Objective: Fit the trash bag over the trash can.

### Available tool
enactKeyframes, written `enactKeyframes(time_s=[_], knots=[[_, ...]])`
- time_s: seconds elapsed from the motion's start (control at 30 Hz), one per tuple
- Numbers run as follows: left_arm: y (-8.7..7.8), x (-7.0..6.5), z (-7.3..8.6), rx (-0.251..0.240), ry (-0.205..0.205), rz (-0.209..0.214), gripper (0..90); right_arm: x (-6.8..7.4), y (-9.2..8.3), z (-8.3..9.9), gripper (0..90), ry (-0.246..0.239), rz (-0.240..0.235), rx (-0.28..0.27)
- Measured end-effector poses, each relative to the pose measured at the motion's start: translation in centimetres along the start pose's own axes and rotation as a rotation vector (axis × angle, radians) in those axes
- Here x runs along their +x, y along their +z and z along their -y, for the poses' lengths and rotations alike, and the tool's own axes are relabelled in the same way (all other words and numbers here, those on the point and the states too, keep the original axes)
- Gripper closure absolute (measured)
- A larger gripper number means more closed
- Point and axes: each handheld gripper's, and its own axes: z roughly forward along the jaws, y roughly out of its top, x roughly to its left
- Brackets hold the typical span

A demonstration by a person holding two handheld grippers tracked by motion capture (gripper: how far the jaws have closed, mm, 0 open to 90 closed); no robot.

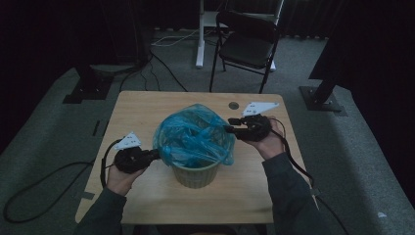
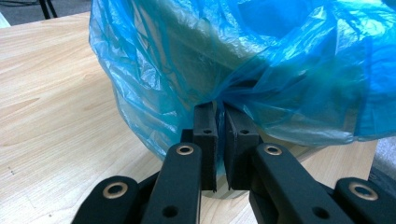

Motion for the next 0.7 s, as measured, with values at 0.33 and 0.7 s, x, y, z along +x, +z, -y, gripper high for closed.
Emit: enactKeyframes(time_s=[0.33,0.7], knots=[[0.1,0.0,0.0,-0.002,0.000,0.003,84.5,-2.9,1.9,0.6,87.6,0.141,0.073,0.051],[0.1,0.0,0.1,-0.012,-0.004,0.000,84.5,-4.1,4.3,3.1,88.9,0.250,0.047,0.180]])
